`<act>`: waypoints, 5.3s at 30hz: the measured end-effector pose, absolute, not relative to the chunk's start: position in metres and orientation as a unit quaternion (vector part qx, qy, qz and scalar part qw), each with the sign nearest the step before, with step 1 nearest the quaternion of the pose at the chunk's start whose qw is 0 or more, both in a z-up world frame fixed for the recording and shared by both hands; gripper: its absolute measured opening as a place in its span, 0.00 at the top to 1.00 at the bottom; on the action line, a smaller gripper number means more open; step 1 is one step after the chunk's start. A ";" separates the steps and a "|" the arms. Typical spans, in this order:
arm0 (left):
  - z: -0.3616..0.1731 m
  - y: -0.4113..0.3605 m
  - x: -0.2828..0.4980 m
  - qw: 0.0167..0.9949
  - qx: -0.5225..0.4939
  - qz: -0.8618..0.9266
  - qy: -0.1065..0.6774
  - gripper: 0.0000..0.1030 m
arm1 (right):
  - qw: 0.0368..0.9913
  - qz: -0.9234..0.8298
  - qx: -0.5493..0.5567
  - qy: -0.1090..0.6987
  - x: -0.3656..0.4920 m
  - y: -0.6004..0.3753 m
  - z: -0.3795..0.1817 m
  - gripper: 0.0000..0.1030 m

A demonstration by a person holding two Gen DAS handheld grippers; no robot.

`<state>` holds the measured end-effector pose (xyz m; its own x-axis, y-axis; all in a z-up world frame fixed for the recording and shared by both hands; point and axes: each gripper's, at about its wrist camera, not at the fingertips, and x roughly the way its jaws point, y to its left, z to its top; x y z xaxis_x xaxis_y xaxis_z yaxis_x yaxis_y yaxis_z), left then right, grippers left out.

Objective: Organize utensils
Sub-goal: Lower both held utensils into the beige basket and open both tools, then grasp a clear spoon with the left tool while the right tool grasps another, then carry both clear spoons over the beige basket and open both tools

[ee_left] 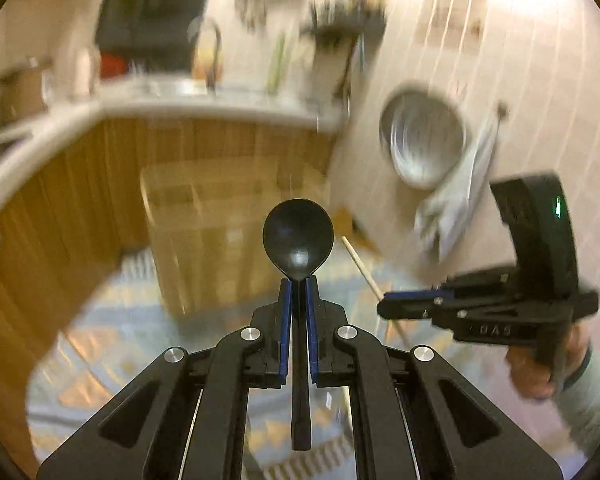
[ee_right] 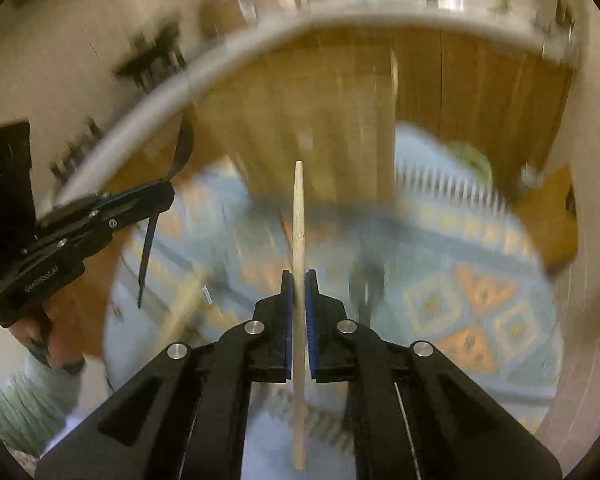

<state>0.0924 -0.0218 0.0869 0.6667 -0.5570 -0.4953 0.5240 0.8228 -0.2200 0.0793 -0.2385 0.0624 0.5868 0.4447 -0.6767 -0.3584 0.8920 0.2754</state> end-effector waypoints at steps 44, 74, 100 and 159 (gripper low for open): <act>0.069 0.009 0.192 0.968 -0.109 -0.198 0.107 0.66 | 0.985 0.104 0.069 0.118 0.165 -0.241 0.072 0.82; -0.024 0.008 0.120 0.828 0.015 -0.242 0.506 0.46 | 0.806 0.116 0.090 0.574 0.128 -0.271 -0.028 0.42; -0.059 -0.042 0.123 0.798 0.109 -0.236 0.544 0.59 | 0.799 0.110 0.080 0.585 0.156 -0.258 -0.043 0.42; 0.156 -0.039 0.140 0.996 -0.008 -0.093 -0.009 0.70 | 0.986 0.107 0.105 0.073 0.131 -0.267 0.166 0.72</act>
<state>0.1402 -0.0395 0.1556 0.9825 -0.1854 0.0188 0.1857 0.9825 -0.0134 0.1310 -0.2666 0.1665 0.9667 0.2255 -0.1214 -0.1948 0.9552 0.2228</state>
